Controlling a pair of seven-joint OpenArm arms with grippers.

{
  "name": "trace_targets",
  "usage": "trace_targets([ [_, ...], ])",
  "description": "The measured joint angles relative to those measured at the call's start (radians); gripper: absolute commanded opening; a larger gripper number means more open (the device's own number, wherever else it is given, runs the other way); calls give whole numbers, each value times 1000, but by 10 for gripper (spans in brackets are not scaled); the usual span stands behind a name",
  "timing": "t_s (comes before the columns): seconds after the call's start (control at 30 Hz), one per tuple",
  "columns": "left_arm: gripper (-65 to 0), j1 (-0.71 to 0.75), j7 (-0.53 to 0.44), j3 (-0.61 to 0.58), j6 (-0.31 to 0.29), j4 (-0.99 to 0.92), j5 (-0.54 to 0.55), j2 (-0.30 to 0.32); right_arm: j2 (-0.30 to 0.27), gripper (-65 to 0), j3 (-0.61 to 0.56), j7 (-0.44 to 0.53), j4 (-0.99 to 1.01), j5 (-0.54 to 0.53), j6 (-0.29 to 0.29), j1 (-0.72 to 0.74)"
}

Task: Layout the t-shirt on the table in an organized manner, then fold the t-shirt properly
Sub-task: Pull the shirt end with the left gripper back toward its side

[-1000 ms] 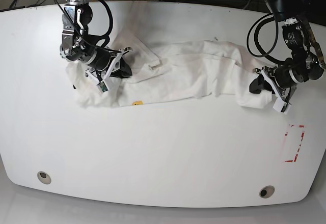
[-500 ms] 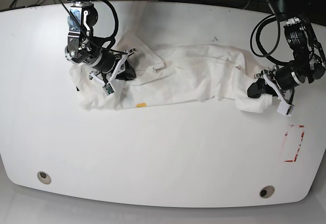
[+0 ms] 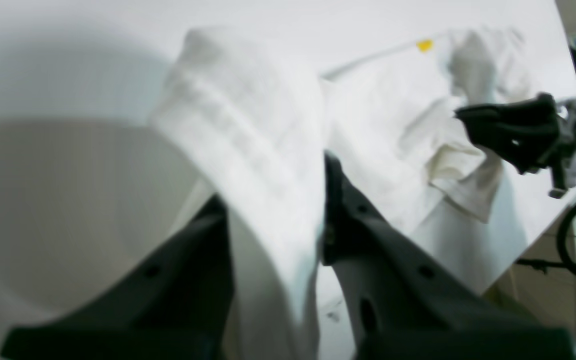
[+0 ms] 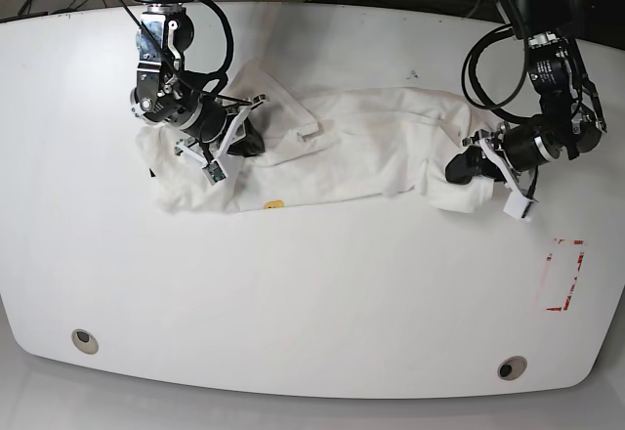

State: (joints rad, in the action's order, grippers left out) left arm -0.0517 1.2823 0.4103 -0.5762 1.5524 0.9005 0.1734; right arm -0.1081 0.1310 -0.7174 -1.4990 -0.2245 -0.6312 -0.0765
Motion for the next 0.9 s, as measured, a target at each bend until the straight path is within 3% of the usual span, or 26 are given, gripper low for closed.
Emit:
trace_targets([
  [0.3,-585,0,1,31,0,0,-8,94,0,-601,0,0,0,0,21,0],
  [0.57,-585,34,-3,23,0,1,106,105,-2,-602,-4,36,35,-15,21,9],
  [0.9,-584,54,3,-46,0,-1,127,114,0,-602,-4,86,83,-35,21,20],
])
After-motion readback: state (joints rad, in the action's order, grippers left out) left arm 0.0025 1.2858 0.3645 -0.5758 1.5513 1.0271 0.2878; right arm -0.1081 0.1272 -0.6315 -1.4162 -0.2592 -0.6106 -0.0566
